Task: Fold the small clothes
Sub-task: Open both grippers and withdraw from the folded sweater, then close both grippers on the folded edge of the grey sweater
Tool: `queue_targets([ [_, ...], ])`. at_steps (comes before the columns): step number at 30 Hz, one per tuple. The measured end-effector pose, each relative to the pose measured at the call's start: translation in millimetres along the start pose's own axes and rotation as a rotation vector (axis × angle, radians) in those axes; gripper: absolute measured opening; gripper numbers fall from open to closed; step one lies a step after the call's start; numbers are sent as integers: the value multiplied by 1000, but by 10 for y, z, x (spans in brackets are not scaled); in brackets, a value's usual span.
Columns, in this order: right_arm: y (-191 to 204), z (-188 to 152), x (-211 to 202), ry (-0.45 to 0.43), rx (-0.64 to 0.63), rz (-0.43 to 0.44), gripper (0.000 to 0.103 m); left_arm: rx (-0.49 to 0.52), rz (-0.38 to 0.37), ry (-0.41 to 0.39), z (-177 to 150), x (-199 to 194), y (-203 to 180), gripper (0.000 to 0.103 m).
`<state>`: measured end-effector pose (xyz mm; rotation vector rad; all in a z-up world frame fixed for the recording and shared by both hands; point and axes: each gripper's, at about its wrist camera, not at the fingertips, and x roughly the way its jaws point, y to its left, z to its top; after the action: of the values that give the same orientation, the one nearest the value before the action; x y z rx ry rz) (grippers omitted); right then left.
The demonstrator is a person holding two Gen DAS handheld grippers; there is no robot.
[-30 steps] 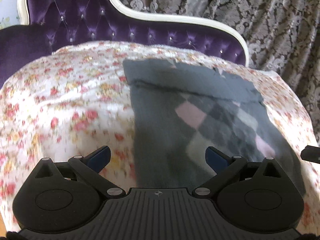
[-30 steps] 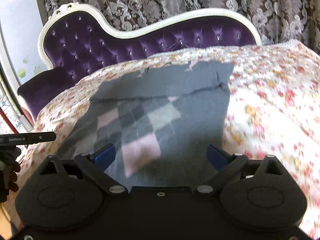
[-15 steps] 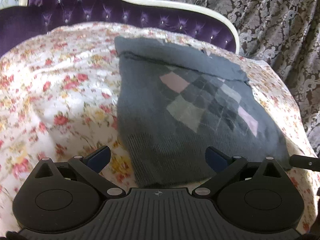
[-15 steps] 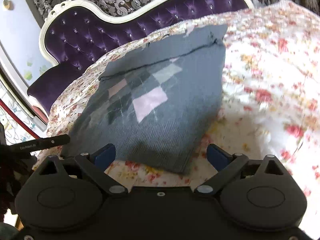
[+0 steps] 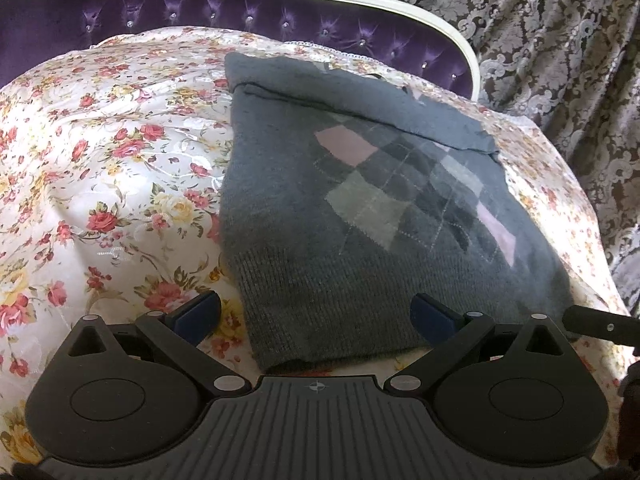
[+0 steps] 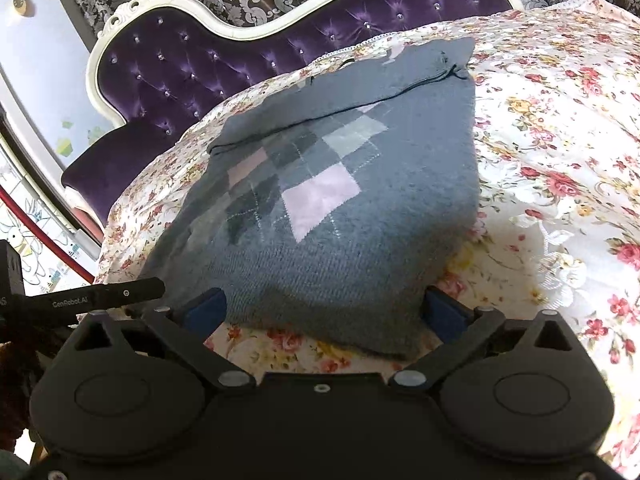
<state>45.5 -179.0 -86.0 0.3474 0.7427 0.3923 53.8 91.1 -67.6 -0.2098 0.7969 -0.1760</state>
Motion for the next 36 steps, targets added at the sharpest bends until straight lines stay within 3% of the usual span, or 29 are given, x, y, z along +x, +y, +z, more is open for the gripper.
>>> queue_targets([
  [5, -14, -32, -21, -24, 12, 18, 103, -14, -43, 10, 11, -28, 35, 100],
  [8, -7, -30, -35, -31, 21, 32, 103, -10, -55, 5, -6, -61, 26, 87],
  [16, 13, -31, 33, -43, 41, 88, 103, -21, -104, -6, 18, -24, 38, 86],
  [20, 25, -15, 59, -45, 37, 90, 101, -32, -102, -28, 40, 3, 59, 70],
  [25, -34, -14, 27, -57, 62, 81, 87, -40, -101, -35, 39, -12, 100, 61],
  [31, -108, 1, 7, -55, 76, 28, 55, -34, -108, -29, 28, -25, 105, 55],
  [33, -131, 12, 10, -46, 74, 2, 32, -47, -83, -36, 28, -24, 123, 31],
  [36, -159, 24, -2, -42, 80, -6, 18, -110, -96, -31, 40, -6, 233, 9],
])
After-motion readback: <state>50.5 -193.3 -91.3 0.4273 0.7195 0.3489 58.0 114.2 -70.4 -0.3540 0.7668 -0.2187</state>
